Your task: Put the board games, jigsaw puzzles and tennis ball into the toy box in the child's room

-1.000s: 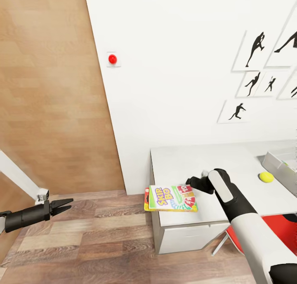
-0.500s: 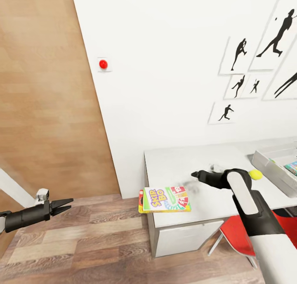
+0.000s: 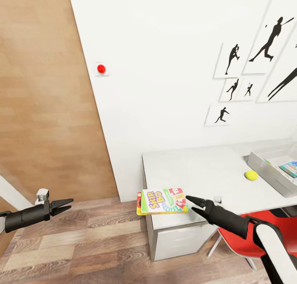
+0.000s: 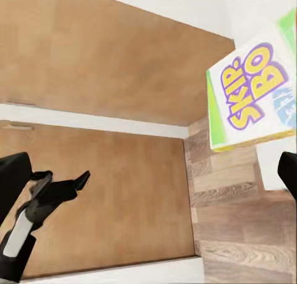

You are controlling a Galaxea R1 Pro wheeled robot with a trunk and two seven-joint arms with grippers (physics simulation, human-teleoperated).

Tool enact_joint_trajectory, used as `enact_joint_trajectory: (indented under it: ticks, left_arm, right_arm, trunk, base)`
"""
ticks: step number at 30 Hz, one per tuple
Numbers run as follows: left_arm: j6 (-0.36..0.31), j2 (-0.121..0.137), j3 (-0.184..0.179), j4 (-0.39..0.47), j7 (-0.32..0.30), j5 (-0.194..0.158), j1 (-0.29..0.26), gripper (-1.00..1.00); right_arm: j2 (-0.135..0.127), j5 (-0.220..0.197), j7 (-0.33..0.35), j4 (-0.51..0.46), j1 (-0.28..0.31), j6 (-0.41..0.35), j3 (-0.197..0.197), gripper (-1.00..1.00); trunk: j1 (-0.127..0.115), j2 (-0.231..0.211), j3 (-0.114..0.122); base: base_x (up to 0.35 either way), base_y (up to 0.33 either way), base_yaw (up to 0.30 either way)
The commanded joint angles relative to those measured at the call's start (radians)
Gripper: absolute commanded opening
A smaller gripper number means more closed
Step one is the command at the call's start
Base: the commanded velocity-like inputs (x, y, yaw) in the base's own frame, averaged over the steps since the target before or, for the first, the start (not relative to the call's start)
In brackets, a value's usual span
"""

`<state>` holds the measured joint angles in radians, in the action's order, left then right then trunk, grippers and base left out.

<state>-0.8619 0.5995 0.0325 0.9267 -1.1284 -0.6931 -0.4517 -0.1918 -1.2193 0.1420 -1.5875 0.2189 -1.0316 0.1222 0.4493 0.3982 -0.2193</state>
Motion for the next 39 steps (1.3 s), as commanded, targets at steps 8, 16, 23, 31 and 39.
enact_joint_trajectory:
  ticks: [8, 16, 23, 31, 39]
  left_arm:
    - [-0.005, -0.001, -0.002, 0.000, 0.000, -0.001, -0.001, 1.00]
    - [-0.005, -0.008, -0.003, 0.000, 0.001, 0.002, -0.001, 1.00]
    - [0.020, -0.023, -0.002, 0.000, 0.000, 0.003, -0.001, 1.00]
    - [0.033, -0.035, -0.007, 0.000, 0.001, 0.004, -0.001, 1.00]
    - [0.034, -0.038, -0.011, 0.000, 0.004, 0.004, -0.001, 1.00]
  right_arm:
    - [-0.010, 0.015, 0.370, -0.003, -0.230, 0.195, -0.006, 1.00]
    - [-0.003, 0.177, 0.591, -0.003, -0.301, 0.323, -0.011, 1.00]
    - [0.013, 0.354, 0.648, -0.002, -0.309, 0.343, -0.006, 1.00]
    - [0.017, 0.374, 0.672, -0.003, -0.309, 0.343, 0.002, 1.00]
    - [0.017, 0.375, 0.697, -0.002, -0.309, 0.343, 0.008, 1.00]
  trunk:
    - [0.001, 0.002, 0.011]
    - [0.001, 0.002, 0.015]
    - [0.001, 0.002, 0.016]
    - [0.001, 0.002, 0.016]
    - [0.001, 0.002, 0.023]
  base:
    - [0.000, 0.000, -0.001]
    - [0.000, 0.000, 0.000]
    - [0.000, 0.000, 0.000]
    - [0.027, 0.000, -0.004]
    - [0.246, 0.000, -0.138]
